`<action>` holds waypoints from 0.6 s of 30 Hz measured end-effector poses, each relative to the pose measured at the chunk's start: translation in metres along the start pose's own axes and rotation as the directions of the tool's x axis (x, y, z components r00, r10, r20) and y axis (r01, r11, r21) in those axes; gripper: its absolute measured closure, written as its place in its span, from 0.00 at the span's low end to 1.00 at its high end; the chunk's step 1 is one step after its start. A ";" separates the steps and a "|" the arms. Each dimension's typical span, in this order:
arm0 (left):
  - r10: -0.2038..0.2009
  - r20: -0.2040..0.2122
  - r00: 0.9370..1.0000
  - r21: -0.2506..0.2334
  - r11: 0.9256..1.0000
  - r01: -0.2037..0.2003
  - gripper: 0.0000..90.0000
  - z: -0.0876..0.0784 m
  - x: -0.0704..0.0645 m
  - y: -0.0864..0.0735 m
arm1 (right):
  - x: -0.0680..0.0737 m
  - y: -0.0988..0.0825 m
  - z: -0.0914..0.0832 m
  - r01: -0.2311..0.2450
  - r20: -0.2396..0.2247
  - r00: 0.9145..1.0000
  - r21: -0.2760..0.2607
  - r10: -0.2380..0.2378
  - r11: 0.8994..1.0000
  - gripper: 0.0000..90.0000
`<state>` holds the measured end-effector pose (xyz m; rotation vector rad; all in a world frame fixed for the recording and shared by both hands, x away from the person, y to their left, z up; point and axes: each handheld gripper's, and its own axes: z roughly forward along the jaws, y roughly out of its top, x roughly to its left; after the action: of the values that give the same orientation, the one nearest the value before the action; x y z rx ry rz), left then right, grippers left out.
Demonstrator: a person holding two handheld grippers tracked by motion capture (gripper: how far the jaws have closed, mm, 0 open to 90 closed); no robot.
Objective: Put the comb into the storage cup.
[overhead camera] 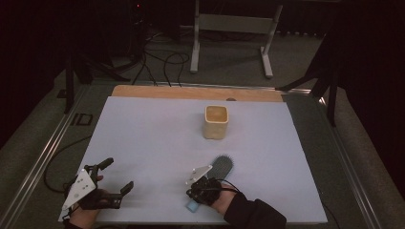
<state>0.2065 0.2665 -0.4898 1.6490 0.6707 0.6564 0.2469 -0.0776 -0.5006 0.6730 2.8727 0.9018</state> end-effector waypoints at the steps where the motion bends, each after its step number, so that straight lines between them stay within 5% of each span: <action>1: -0.001 0.000 1.000 -0.001 1.000 0.001 0.00 0.000 0.000 0.000 | -0.001 -0.002 -0.003 0.005 0.000 1.000 0.003 -0.005 1.000 1.00; 18: -0.005 -0.002 1.000 -0.001 1.000 0.005 0.00 0.002 0.000 0.000 | -0.021 -0.062 -0.052 -0.080 0.069 0.995 0.042 0.077 0.996 1.00</action>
<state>0.2078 0.2658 -0.4902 1.6449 0.6758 0.6547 0.2325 -0.1597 -0.4940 0.8098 2.8328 0.8104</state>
